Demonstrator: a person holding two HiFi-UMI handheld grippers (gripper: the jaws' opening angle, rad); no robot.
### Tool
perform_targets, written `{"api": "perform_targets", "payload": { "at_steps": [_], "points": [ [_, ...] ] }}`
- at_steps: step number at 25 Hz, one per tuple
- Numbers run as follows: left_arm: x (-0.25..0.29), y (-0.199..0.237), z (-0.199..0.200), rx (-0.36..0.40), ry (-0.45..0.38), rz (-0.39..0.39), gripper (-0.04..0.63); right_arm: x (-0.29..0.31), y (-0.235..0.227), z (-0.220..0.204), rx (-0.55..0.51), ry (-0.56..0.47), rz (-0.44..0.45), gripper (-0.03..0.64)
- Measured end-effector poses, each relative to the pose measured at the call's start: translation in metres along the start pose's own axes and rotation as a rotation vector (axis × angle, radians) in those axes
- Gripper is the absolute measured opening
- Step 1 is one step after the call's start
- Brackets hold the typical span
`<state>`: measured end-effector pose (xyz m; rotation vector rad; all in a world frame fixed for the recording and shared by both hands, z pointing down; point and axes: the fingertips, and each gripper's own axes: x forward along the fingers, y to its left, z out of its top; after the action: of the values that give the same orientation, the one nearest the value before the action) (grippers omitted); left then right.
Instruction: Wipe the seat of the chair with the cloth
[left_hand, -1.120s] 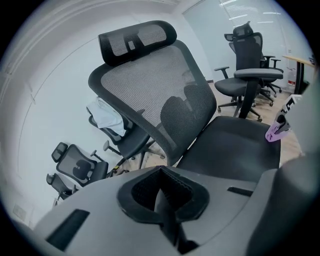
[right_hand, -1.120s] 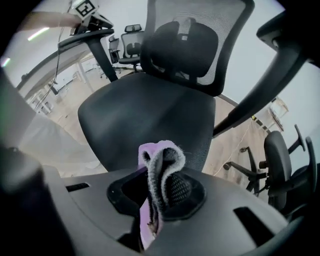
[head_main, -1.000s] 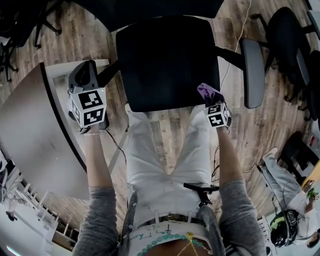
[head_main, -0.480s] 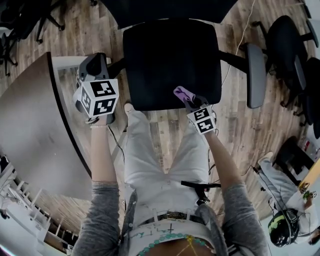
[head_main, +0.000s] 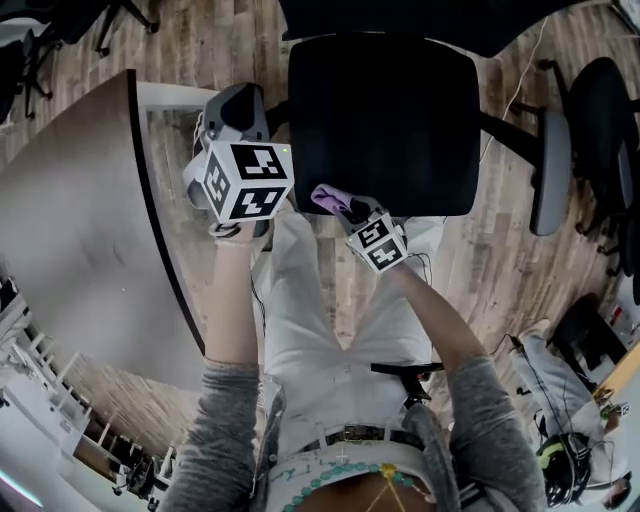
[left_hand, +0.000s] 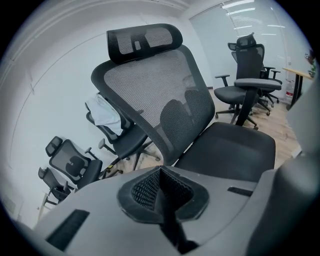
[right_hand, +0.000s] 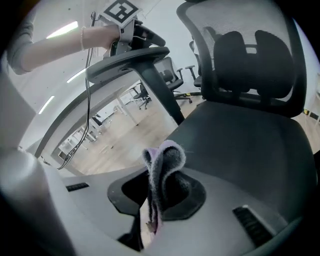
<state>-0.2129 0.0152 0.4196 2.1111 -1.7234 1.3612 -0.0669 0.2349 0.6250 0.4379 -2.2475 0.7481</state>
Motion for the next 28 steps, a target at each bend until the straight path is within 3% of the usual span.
{"api": "perform_targets", "payload": {
  "at_steps": [4, 9, 14, 28],
  "points": [
    [0.0, -0.001, 0.0, -0.013, -0.011, -0.026, -0.001, 0.028, 0.023, 0.009, -0.067, 0.02, 0.042, 0.052],
    [0.0, -0.002, 0.002, -0.028, -0.027, -0.051, 0.0, 0.057, 0.049, 0.008, -0.312, 0.069, 0.028, 0.052],
    [0.001, -0.013, 0.003, 0.055, -0.025, -0.073, 0.0, 0.081, 0.06, -0.012, -0.55, 0.15, 0.002, 0.052],
    [0.001, -0.01, 0.001, -0.02, -0.047, -0.13, 0.002, 0.091, 0.054, -0.032, -0.683, 0.178, 0.004, 0.052]
  ]
}}
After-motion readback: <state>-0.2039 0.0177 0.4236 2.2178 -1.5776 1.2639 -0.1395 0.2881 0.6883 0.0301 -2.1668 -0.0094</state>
